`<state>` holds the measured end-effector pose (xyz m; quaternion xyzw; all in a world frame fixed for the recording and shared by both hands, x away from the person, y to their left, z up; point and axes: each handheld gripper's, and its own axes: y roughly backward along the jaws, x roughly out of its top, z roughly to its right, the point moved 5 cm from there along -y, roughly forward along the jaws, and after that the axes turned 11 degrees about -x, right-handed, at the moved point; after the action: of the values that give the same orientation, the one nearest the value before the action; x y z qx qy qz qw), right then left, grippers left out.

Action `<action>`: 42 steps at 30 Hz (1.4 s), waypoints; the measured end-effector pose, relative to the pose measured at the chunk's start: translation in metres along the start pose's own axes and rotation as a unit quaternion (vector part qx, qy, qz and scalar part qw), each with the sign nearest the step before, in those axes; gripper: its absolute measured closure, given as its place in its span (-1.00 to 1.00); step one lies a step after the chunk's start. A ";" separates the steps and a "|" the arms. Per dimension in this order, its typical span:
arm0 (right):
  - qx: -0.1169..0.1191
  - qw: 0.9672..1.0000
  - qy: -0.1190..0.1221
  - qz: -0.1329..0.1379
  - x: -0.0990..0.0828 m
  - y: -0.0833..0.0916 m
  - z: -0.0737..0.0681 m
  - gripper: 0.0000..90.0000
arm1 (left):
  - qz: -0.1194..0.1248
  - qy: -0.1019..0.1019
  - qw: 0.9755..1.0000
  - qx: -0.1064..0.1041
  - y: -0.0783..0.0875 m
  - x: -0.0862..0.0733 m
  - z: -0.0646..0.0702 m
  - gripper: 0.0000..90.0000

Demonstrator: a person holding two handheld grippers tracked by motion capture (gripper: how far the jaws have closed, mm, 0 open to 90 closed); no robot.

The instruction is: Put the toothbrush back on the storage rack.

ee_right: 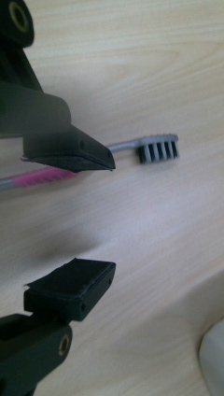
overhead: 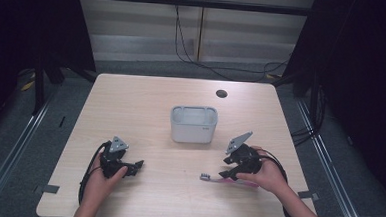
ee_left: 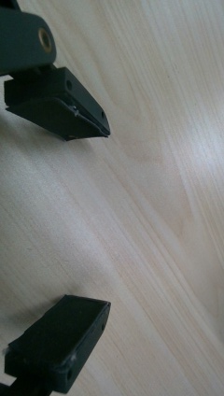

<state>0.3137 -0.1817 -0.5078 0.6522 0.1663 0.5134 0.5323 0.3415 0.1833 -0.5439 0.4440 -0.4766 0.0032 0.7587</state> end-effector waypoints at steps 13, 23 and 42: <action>0.027 0.997 0.057 -0.039 0.013 -0.006 -0.022 0.20 | 0.000 0.000 1.000 0.000 0.000 0.000 0.000 -0.70; 0.038 0.993 0.089 -0.068 0.019 -0.011 -0.033 0.40 | 0.000 0.000 1.000 0.000 0.000 0.000 0.000 -0.70; 0.046 0.987 0.115 -0.101 0.023 -0.019 -0.040 0.61 | 0.000 0.000 1.000 0.000 0.000 0.000 0.000 -0.70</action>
<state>0.2961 -0.1361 -0.5163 0.5923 0.3147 0.5203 0.5286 0.3415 0.1834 -0.5439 0.4441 -0.4766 0.0029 0.7587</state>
